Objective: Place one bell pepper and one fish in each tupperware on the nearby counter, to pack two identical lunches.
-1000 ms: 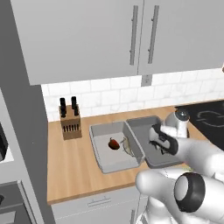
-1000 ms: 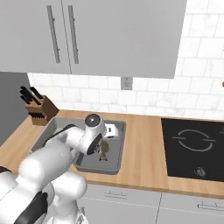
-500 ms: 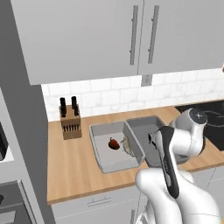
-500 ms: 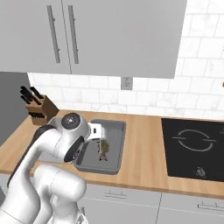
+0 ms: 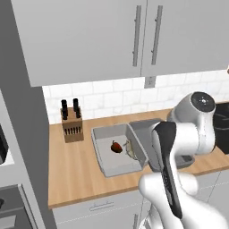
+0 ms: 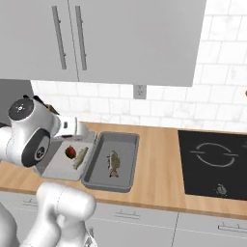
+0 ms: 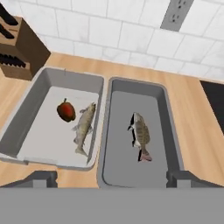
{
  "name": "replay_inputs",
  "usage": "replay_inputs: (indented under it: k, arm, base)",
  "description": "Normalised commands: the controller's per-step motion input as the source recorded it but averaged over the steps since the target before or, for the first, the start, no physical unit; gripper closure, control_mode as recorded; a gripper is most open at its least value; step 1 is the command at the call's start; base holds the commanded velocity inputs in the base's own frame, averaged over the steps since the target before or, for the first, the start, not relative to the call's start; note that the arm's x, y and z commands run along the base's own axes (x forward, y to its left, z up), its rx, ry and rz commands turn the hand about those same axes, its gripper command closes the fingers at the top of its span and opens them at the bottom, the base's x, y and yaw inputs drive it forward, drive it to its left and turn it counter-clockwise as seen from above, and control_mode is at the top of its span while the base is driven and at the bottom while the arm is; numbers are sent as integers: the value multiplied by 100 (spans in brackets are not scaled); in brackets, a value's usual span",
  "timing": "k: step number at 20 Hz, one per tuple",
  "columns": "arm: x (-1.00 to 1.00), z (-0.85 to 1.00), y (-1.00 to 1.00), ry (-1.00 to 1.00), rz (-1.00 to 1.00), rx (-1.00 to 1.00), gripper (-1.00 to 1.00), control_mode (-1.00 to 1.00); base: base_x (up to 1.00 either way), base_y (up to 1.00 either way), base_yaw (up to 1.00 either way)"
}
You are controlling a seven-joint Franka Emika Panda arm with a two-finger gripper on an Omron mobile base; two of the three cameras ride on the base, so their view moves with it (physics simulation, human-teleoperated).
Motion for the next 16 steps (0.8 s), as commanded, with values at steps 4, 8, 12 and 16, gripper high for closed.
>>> replay_inputs:
  k: [4, 8, 12, 16]
  arm:
    - [-58, -23, -28, -19, 4, 2, -100, -100]
    - [-45, -13, -74, -19, 7, 12, -100, -100]
    - [-42, -21, -13, -17, 1, 1, -100, 100]
    - [0, 0, 0, 0, 0, 0, -100, 100]
  base:
    - [0, 0, 0]
    - [0, 0, 0]
    - [-21, 0, 0]
    - [-98, 19, 0]
